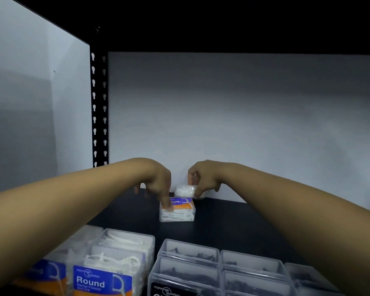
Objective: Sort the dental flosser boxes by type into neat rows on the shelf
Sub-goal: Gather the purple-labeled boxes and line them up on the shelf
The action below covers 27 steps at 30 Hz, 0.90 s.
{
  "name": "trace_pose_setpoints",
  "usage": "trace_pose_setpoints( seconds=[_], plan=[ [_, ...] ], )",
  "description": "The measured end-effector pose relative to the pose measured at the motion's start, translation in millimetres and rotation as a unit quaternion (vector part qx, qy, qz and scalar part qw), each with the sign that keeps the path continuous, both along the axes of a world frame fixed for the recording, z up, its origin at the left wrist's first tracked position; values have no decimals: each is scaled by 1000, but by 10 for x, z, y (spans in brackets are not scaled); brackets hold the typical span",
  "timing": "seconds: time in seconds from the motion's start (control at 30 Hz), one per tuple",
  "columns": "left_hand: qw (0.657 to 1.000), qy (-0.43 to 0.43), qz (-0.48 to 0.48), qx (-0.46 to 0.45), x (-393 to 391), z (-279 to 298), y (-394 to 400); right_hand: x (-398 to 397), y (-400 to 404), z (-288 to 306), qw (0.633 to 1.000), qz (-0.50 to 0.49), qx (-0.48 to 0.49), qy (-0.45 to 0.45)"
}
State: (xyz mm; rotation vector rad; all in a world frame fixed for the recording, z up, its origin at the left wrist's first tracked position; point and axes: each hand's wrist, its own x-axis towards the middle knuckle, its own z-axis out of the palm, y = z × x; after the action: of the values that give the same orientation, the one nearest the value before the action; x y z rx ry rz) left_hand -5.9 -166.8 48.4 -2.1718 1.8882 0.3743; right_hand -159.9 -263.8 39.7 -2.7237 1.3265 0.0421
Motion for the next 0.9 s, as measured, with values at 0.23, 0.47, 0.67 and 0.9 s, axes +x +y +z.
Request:
trace_pose_setpoints(
  seconds=[0.23,0.47,0.67,0.9],
  plan=[
    [999,-29,5,22,12,35,58,-3,34,-9,1000,-14,5,14],
    [999,-18,17,39,-19,35,50,92,49,-78,998,-31,19,45],
    [998,0,30,51,-6,36,63,39,3,-108,995,-34,88,-26],
    [998,15,34,41,-10,28,100,-70,-9,-115,997,-31,67,-10]
  ],
)
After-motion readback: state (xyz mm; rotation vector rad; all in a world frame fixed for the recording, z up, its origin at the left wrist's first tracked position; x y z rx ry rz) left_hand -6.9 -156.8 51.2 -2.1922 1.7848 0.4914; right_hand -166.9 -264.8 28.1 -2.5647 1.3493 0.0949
